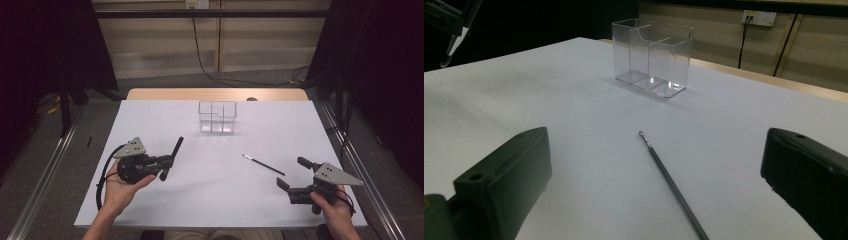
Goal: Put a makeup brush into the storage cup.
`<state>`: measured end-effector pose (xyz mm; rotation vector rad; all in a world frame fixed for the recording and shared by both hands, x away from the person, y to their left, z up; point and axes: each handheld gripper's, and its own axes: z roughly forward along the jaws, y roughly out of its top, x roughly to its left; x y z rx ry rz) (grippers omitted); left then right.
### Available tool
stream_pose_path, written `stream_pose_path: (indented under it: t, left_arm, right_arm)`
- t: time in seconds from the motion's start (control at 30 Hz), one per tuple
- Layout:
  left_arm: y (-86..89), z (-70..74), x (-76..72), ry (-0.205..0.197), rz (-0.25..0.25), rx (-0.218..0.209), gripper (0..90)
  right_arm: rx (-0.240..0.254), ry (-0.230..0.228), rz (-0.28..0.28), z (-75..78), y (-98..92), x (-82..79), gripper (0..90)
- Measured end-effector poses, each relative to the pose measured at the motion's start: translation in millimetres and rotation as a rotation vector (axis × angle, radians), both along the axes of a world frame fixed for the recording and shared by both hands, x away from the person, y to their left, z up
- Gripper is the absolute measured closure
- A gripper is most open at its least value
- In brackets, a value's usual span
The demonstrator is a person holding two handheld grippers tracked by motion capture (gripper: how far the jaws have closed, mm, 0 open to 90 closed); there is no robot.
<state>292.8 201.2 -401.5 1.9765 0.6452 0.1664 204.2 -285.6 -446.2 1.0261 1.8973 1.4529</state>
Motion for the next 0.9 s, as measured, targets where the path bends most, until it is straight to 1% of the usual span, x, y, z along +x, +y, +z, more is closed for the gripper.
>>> stream_pose_path:
  t: [0.1, 0.17, 0.27, 0.3, 0.33, 0.43, 0.47, 0.57, 0.7, 0.73, 0.8, 0.83, 0.9]
  left_arm:
    - [-4.7, 0.3, -1.2, 0.004, -0.010, -0.002, 78.8]
    - [-12.1, 1.6, -2.7, -0.005, -0.033, 0.000, 78.8]
    - [-18.6, 3.3, -5.0, -0.010, -0.052, 0.001, 78.8]
    - [-18.6, 3.3, -5.0, -0.010, -0.052, 0.001, 78.8]
    - [-23.4, 4.8, -6.5, -0.013, -0.067, 0.003, 78.8]
    - [-27.0, 5.2, -7.1, -0.017, -0.076, 0.004, 78.8]
    - [-28.9, 5.4, -7.2, -0.017, -0.083, 0.004, 78.8]
    - [-36.5, 5.0, -8.1, -0.015, -0.102, 0.010, 78.8]
    - [-44.0, 6.0, -8.8, -0.014, -0.125, 0.018, 78.8]
    - [-46.0, 7.2, -9.2, -0.019, -0.131, 0.022, 78.8]
    - [-47.4, 9.4, -9.4, -0.016, -0.136, 0.013, 78.8]
    - [-47.8, 11.2, -9.5, -0.018, -0.142, 0.015, 78.8]
    - [-49.4, 13.4, -9.9, -0.021, -0.151, 0.017, 78.8]
  right_arm:
    - [0.002, -0.002, 0.008, 0.5, 1.2, 0.8, 0.0]
    - [0.009, 0.000, 0.023, 0.9, 4.8, 1.2, 0.0]
    - [0.011, -0.001, 0.046, 2.1, 8.9, 1.2, 0.0]
    - [0.011, -0.001, 0.046, 2.1, 8.9, 1.2, 0.0]
    - [0.018, -0.005, 0.057, 4.4, 11.6, 1.8, 0.0]
    - [0.027, -0.008, 0.065, 6.6, 13.1, 2.7, 0.0]
    - [0.045, -0.009, 0.068, 9.6, 15.7, 3.7, 0.0]
    - [0.059, 0.000, 0.084, 13.5, 19.6, 5.9, 0.0]
    - [0.055, 0.009, 0.106, 18.8, 28.6, 12.5, 0.0]
    - [0.054, 0.011, 0.115, 20.0, 31.1, 14.7, 0.0]
    - [0.047, 0.013, 0.130, 22.5, 36.4, 19.2, 0.0]
    - [0.046, 0.018, 0.132, 23.8, 38.6, 21.5, 0.0]
    - [0.040, 0.024, 0.155, 25.7, 42.1, 25.2, 0.0]
